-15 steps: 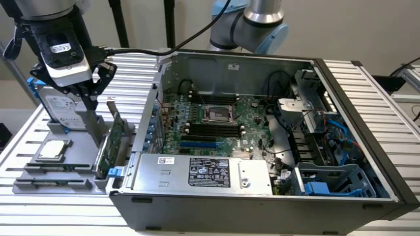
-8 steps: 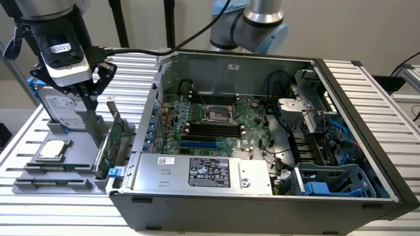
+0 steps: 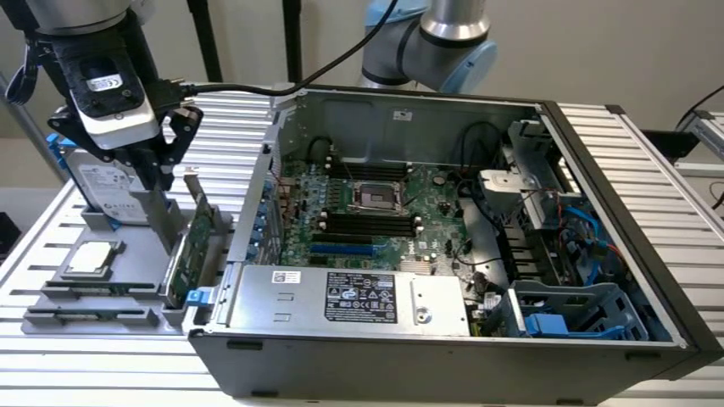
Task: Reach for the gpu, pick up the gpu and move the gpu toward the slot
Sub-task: 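Pick up the gpu and move the gpu toward the slot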
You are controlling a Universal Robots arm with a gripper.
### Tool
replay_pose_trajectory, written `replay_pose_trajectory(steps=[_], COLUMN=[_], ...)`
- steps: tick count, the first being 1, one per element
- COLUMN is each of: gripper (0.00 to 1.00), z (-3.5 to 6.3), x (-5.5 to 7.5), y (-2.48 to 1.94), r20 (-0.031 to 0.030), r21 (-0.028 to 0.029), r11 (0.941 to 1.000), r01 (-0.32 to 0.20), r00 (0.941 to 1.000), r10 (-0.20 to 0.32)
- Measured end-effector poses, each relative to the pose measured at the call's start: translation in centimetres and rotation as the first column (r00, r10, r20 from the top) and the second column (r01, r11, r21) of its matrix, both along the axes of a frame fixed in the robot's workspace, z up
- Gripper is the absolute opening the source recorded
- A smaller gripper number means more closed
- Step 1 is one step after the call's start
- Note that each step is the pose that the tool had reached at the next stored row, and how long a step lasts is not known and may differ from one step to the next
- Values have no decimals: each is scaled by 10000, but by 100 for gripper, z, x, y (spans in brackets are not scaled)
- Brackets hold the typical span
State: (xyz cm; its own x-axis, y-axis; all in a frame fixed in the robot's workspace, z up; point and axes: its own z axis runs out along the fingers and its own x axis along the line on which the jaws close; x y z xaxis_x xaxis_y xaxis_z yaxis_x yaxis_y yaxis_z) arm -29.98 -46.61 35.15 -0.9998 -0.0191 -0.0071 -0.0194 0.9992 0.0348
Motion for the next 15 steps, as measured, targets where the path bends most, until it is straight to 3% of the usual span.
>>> replay_pose_trajectory(steps=[1,2,6,7,15], gripper=[24,36,42,48,48], z=[0,-1,-26,-44,-188], x=[0,0,-3,-6,-28], y=[0,0,0,0,-14], r20=[0,0,1,1,1], r21=[0,-7,-53,-66,-91], r11=[10000,10000,10000,10000,10000], r01=[0,0,0,1,0], r00=[10000,10000,10000,10000,10000], r10=[0,0,0,-1,0])
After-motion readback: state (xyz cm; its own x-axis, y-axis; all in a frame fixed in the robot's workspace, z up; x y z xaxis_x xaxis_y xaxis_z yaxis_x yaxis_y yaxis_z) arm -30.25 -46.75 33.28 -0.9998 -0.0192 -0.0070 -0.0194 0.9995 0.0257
